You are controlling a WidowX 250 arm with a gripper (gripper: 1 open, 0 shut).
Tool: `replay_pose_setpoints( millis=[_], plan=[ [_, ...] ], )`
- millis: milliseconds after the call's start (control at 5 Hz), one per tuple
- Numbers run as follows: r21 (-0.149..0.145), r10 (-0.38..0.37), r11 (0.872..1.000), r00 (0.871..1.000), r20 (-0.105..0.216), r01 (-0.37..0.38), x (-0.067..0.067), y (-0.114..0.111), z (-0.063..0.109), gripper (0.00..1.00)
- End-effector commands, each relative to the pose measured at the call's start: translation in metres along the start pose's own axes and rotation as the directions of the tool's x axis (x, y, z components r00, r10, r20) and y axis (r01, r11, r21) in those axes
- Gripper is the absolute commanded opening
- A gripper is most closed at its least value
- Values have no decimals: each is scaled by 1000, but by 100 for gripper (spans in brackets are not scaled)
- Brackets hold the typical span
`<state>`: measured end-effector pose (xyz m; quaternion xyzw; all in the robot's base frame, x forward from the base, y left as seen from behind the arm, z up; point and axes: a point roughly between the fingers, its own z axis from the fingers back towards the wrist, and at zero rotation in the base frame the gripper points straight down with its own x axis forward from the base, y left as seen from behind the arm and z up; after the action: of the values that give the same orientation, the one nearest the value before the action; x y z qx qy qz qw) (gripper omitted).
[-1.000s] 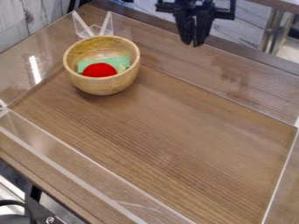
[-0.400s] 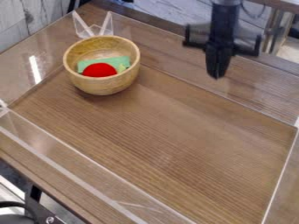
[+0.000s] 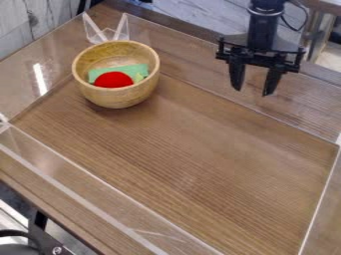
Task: Move the red fruit to the right
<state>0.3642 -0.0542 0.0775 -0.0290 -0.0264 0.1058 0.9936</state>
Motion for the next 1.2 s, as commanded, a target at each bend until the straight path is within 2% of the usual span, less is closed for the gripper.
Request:
replay_pose_setpoints(
  millis=[0,200,600,800,1000],
  plan=[
    [-12,-31,999,998,49,32,9,-2,16,0],
    [-21,-42,999,998,38,43,5,3,22,100],
    [-43,-64,997,998,22,65,9,16,47,100],
    [-55,-51,997,999,18,52,-4,34,52,100],
    [-69,-59,996,998,20,61,-15,62,61,100]
  ],
)
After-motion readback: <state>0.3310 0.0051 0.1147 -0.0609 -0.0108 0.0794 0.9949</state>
